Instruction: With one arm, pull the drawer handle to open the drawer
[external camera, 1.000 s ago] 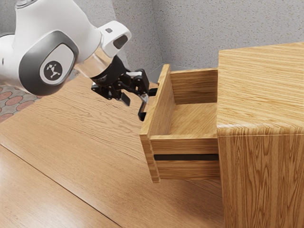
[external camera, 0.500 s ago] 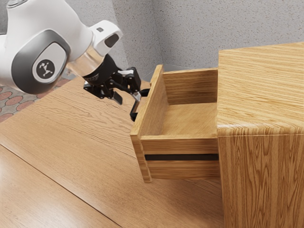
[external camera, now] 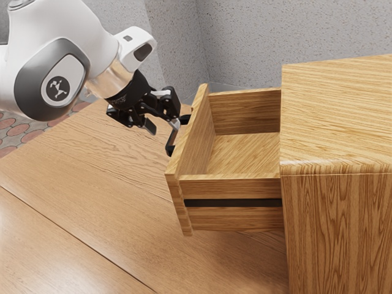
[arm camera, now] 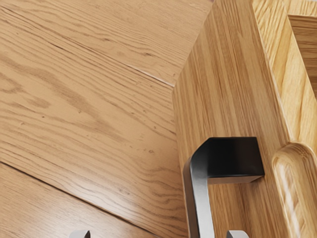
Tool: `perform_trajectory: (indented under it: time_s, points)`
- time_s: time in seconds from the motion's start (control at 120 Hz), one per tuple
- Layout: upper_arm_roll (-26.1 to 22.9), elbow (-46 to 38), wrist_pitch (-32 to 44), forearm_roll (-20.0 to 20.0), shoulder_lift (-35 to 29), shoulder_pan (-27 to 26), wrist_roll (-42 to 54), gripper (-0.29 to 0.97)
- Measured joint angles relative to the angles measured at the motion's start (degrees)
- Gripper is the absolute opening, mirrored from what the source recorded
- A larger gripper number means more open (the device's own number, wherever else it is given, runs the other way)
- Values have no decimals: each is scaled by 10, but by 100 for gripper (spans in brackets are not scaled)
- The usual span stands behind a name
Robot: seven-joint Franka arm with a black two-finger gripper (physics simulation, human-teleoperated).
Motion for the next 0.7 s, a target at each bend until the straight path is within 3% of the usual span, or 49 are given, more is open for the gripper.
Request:
perform_trajectory:
  time_s: [0.467,0.517,0.592,0.7]
  points:
    - [-16,30,-13,1,-30,-3,-3,34]
    - [-57,92,-48,4,-35,-4,-16,35]
    - [-184,200,-109,26,-18,-4,-49,41]
    - [-301,235,-171,42,46,-8,-100,51]
